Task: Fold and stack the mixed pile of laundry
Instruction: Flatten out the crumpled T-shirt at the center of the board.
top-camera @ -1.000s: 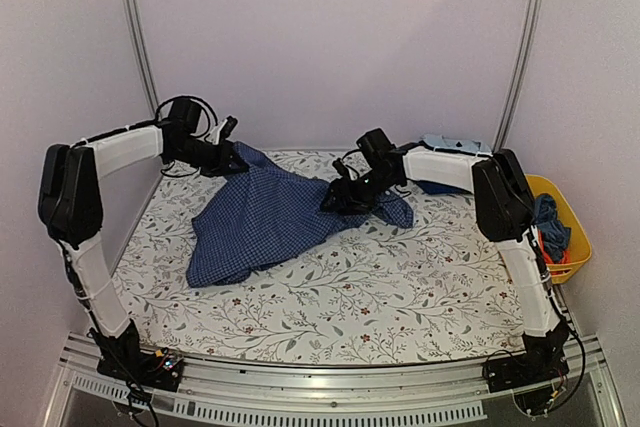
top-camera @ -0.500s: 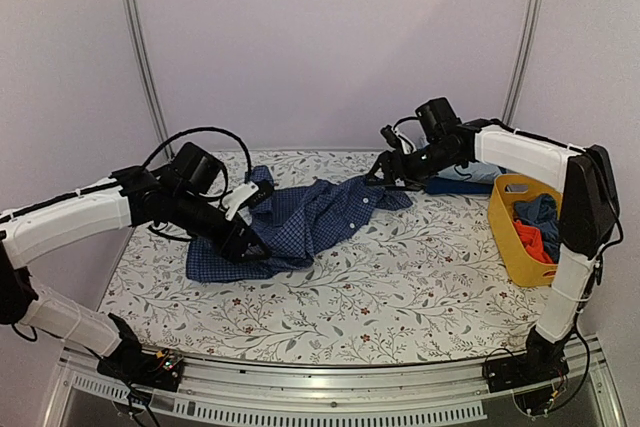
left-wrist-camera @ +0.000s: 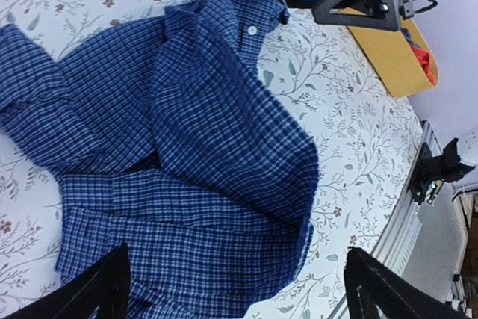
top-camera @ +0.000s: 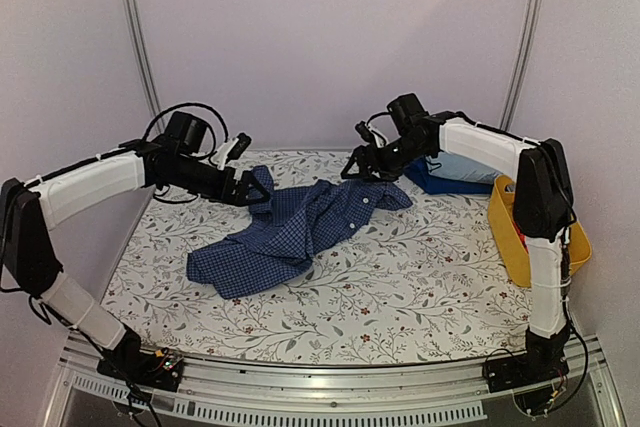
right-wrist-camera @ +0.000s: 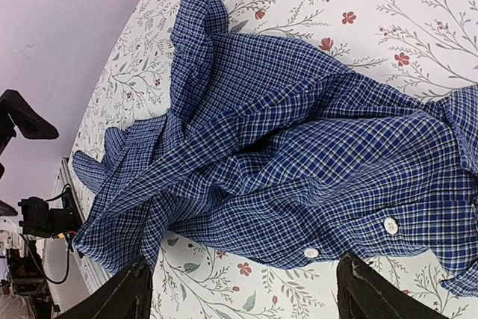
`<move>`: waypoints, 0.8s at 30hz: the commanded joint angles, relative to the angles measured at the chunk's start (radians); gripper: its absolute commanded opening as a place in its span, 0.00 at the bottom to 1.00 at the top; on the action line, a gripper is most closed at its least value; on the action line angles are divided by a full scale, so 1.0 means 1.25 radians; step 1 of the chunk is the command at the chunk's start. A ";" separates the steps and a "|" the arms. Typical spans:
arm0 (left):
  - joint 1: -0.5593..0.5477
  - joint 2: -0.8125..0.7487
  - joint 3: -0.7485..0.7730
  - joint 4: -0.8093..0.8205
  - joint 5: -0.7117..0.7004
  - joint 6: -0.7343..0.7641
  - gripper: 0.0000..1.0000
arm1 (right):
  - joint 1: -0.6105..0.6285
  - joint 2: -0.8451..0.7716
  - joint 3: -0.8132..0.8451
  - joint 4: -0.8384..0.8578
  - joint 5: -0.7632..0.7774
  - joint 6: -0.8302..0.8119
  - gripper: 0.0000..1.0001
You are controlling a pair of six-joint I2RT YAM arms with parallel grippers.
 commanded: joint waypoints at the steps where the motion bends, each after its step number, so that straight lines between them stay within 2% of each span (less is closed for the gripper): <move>1: -0.094 0.070 0.067 0.019 0.066 0.037 1.00 | 0.004 -0.009 -0.009 -0.023 0.006 -0.005 0.84; 4: -0.134 0.144 0.090 -0.010 0.053 0.053 0.97 | -0.003 -0.044 -0.051 -0.012 0.013 -0.001 0.85; 5: -0.147 0.165 0.097 -0.022 0.043 0.062 0.93 | -0.008 -0.059 -0.065 -0.007 0.014 0.001 0.85; 6: -0.159 0.186 0.105 -0.037 0.031 0.069 0.84 | -0.011 -0.066 -0.074 -0.004 0.017 0.000 0.85; 9: -0.180 0.226 0.149 -0.109 0.088 0.124 0.29 | -0.021 -0.084 -0.085 -0.013 0.020 -0.005 0.85; 10: -0.197 0.220 0.165 -0.127 0.094 0.152 0.13 | -0.023 -0.089 -0.090 -0.014 0.019 -0.007 0.85; 11: -0.224 0.200 0.177 -0.135 0.086 0.176 0.01 | -0.026 -0.096 -0.097 -0.014 0.019 -0.007 0.85; 14: -0.323 0.152 0.209 -0.153 0.047 0.225 0.00 | -0.036 -0.123 -0.120 -0.014 0.026 -0.008 0.85; 17: -0.390 0.155 0.305 -0.229 -0.006 0.257 0.00 | -0.056 -0.155 -0.143 -0.015 0.036 -0.007 0.85; 24: -0.466 0.141 0.410 -0.230 -0.071 0.299 0.00 | -0.120 -0.227 -0.152 -0.014 0.012 0.017 0.85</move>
